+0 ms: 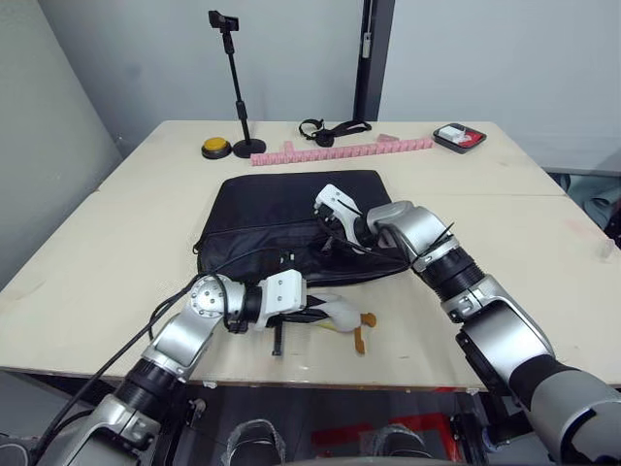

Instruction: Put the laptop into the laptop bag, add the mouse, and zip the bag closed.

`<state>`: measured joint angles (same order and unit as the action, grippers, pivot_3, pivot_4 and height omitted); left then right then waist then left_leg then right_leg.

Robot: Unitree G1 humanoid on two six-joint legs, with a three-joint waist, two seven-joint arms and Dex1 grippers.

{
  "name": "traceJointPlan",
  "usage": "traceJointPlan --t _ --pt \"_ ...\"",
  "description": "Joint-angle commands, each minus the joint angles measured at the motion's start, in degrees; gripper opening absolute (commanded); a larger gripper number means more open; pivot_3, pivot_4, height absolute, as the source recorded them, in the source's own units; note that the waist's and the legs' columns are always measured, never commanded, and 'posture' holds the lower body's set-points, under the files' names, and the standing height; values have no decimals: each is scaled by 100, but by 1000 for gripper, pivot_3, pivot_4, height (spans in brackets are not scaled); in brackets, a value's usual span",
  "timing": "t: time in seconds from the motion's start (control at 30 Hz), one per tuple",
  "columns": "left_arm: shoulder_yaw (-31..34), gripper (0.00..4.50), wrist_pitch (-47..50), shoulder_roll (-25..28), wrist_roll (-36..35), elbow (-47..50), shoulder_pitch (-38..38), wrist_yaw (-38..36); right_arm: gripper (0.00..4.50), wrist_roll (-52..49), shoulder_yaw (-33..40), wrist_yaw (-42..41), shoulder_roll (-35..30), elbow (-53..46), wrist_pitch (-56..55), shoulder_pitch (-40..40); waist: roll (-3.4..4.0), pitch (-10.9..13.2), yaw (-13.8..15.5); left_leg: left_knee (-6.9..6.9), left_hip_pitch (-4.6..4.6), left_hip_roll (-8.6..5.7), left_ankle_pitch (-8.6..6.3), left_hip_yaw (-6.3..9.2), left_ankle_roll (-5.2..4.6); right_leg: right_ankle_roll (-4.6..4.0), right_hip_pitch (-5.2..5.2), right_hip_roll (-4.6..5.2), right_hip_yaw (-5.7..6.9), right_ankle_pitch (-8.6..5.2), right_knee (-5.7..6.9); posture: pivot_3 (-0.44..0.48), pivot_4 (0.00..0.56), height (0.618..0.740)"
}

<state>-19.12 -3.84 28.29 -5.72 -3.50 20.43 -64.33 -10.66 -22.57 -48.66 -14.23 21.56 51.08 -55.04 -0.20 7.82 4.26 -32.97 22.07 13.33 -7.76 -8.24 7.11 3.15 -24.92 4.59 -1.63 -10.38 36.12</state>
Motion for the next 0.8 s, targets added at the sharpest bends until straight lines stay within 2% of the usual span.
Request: traceJointPlan --t 0.03,0.3,0.5,0.63,0.8 --pt "-83 10 -235 -206 110 -201 244 80 0 196 -157 111 38 159 144 197 0 0 -18 0 0 0 0 0 0 0 0 0 0 0 0 0 150 739" --pt "-286 10 -547 -770 254 -691 631 135 0 237 -172 135 127 137 222 269 -1 -1 -51 3 0 0 0 0 0 0 1 1 0 0 -4 0 150 739" --pt "-171 10 -284 -657 43 -608 512 -179 0 277 -150 113 119 161 212 251 0 0 -74 12 -1 1 0 -2 0 0 -1 1 0 -1 -6 0 150 739" --pt "69 1463 592 -213 -463 -130 248 -526 0 297 -146 118 103 167 196 238 1 0 -96 15 -1 1 0 -5 0 -1 -5 0 -1 -2 -7 0 150 739" --pt "143 3280 746 369 -576 410 -135 -755 0 295 -124 110 94 184 172 223 3 1 -107 18 -3 1 0 -6 1 -2 -4 -1 -1 -2 -10 0 150 739"
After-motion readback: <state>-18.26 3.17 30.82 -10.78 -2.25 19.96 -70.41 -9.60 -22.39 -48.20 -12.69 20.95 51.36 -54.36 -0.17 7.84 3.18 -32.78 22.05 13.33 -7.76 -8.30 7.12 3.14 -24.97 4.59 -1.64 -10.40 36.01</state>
